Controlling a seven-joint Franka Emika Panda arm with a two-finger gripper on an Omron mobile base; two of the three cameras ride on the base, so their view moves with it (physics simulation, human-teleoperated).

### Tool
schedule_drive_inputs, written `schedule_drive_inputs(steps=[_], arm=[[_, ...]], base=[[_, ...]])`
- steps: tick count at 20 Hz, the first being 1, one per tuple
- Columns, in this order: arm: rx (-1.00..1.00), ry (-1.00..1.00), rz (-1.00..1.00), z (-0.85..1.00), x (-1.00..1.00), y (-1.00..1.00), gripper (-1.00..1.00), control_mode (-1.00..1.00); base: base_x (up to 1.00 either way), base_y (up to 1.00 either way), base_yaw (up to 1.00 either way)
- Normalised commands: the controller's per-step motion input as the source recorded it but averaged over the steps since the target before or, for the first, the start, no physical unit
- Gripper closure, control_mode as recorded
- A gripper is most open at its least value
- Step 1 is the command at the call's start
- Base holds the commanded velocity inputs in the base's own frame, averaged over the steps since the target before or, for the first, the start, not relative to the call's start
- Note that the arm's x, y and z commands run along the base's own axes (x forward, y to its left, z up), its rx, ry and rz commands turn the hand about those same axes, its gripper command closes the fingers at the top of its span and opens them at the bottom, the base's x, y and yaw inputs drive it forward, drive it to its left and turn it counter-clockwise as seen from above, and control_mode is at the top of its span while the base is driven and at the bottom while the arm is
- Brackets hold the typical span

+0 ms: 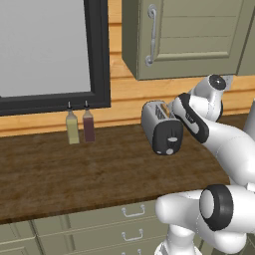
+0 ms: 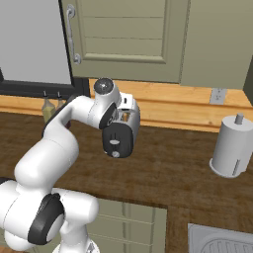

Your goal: Start the toaster. Once the lever pops up, take the bread to the plate on the dining counter.

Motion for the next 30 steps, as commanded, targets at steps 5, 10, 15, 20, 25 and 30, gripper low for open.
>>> schedule_drive_inputs(steps=[5,10,15,20,25,30], arm=[[0.0,0.0,0.0,0.0,0.0,0.0,-1.0,-1.0],[0.0,0.0,0.0,0.0,0.0,0.0,-1.0,-1.0],[0.0,0.0,0.0,0.0,0.0,0.0,-1.0,-1.0],[0.0,0.0,0.0,0.0,0.0,0.0,-1.0,-1.0],[0.0,0.0,0.0,0.0,0.0,0.0,-1.0,-1.0],[0.0,0.0,0.0,0.0,0.0,0.0,-1.0,-1.0]], base=[[0.0,0.0,0.0],[0.0,0.0,0.0],[0.0,0.0,0.0],[0.0,0.0,0.0],[0.0,0.0,0.0],[0.0,0.0,0.0]])
